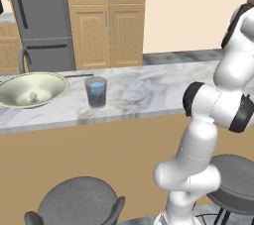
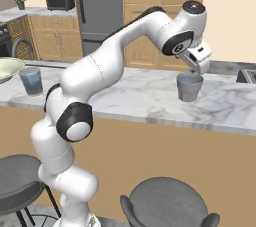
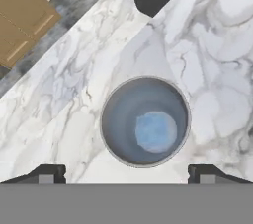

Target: There are four ice cubes in the ice bowl. Place two ice cubes in each glass of water.

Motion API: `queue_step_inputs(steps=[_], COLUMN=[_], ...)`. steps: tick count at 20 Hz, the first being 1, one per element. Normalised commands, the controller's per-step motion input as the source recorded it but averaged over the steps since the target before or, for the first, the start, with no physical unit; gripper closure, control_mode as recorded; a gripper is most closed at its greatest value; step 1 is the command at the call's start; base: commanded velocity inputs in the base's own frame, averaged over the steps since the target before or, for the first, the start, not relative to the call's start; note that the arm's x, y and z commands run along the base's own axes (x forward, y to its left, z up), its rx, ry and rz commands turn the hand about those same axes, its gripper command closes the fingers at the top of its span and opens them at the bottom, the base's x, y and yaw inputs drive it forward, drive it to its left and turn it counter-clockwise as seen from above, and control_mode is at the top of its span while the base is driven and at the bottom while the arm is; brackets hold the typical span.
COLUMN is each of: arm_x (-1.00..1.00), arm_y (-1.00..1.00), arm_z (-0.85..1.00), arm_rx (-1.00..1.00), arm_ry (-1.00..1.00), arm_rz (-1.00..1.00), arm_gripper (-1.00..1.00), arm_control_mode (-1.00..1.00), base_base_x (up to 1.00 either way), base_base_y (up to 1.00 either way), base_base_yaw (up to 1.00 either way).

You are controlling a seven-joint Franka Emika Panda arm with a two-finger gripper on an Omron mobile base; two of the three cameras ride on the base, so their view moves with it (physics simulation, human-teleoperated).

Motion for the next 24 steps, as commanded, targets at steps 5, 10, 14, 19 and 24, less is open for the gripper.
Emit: queue_step_inputs(steps=[5,10,14,19,24], arm_x=[-0.62,-0.44,-0.52,-0.39,-0.2], arm_y=[0.89,1.0,1.0,1.0,0.98], arm_z=[0.22,0.22,0.08,0.0,0.0], arm_rx=[-0.05,-0.12,-0.16,-0.17,-0.13], arm_ry=[-0.01,0.07,0.1,0.11,0.05], arm_rz=[0.38,0.42,0.45,0.53,0.61], arm_gripper=[-1.0,-1.0,-1.0,-1.0,-1.0], arm_control_mode=[-1.0,-1.0,-1.0,-1.0,-1.0], base_base_x=[0.0,0.0,0.0,0.0,0.0], base_base_y=[0.0,0.0,0.0,0.0,0.0], base_base_yaw=[0.0,0.0,0.0,0.0,0.0])
